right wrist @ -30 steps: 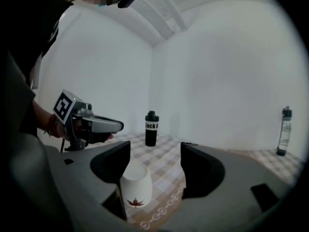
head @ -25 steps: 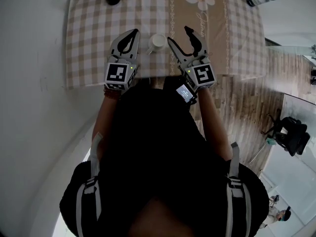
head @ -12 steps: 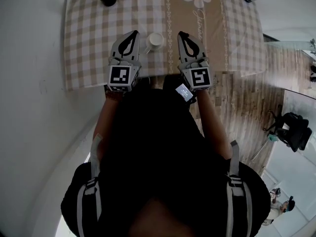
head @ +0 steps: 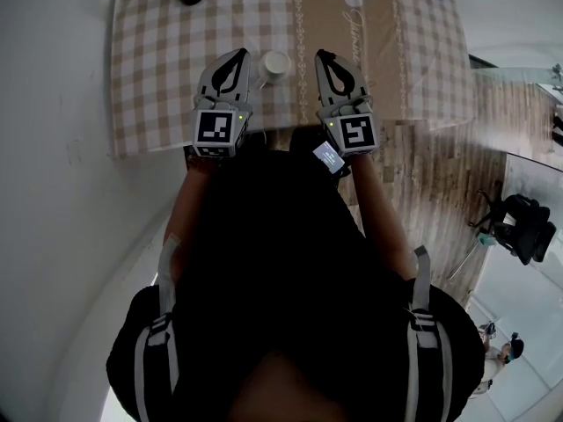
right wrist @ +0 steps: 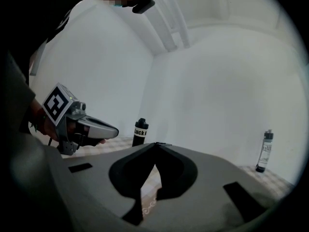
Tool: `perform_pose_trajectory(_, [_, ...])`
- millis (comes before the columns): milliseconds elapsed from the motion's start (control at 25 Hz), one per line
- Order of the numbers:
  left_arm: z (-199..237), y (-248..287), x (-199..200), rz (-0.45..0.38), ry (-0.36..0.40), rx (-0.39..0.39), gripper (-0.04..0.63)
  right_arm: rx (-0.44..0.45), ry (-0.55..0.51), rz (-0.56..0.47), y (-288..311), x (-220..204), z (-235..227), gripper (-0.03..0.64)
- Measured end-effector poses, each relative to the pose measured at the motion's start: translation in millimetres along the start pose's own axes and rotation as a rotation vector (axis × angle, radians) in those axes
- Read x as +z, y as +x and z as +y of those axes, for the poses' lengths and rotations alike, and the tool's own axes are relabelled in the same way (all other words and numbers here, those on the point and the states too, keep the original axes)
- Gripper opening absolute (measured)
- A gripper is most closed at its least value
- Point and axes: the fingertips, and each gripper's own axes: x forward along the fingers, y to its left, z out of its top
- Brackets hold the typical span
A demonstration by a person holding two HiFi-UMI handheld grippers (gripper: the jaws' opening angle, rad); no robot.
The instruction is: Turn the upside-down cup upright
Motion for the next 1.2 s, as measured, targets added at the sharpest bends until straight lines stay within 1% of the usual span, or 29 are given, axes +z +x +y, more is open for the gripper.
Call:
perform_pose_trajectory(240, [-1.0,0.9,-4.7,0.001,-0.020,-0.004,-0.002,0.032,-0.002,0.006,2.1,-3.1,8.3,-0.001])
perform_pose_trajectory(400, [0.4,1.4,-14.1,0.026,-0.008,-0.002,-0.002,0.034,0.004,0.020,4.0,-8.0,10.6,0.000])
perform_pose_trajectory(720, [8.0,1.5,-27.6,0.064,-0.020,0.018,-0.002,0.040,0.020,0.052,7.6,-22.4,7.6,0.000])
perform_pose_trajectory(880, [8.0,5.3,-31.6,0.062,-0.032,0.008,-0.002,0.071,0.023,0.081,9.0,-32.9,10.5,0.000])
perform_pose_trajectory(960, [8.0,5.9,-33.7,0.075,-0.026,0.006,-0.002,0.081,0.018,0.096,8.8,-38.8,12.9,0.000])
perform_pose_trajectory(1200, [3.8,11.3,-36.2,0.082,-0.011,-0.010,-0.002,0.061,0.073,0.111,7.3,-46.2,9.6,0.000])
